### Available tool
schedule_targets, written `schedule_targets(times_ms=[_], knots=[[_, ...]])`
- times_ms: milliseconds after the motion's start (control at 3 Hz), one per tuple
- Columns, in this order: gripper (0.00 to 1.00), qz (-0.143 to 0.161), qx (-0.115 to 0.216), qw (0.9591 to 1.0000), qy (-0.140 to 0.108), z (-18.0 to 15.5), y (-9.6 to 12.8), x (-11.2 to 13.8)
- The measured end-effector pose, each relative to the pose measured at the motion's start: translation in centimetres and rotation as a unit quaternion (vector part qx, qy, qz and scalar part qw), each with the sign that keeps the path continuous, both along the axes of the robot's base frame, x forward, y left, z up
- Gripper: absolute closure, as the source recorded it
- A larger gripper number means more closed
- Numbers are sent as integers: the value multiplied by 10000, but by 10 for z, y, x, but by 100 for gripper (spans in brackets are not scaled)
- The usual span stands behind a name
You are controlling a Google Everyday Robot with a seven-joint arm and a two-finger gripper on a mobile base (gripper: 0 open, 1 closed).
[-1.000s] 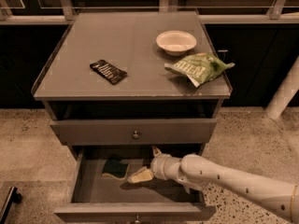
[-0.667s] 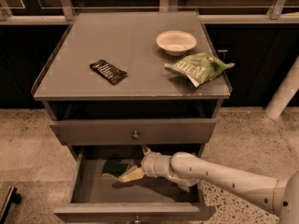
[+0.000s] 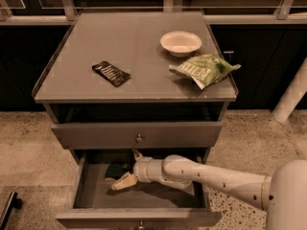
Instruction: Pick sponge from middle drawer and place on counter
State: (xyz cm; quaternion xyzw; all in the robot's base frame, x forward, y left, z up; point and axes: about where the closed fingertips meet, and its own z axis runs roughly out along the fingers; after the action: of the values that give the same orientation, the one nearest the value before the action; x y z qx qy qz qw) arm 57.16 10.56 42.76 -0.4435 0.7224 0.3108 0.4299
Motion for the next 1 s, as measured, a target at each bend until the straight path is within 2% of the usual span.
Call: schedule_targets(times_ms=[333,667,1000], knots=[[0,23,1,10000,1,0,3,-1],[0,-118,-100,9998,85,-9,-3,-3],[0,-16,-203,9998,41,-25,9,1]])
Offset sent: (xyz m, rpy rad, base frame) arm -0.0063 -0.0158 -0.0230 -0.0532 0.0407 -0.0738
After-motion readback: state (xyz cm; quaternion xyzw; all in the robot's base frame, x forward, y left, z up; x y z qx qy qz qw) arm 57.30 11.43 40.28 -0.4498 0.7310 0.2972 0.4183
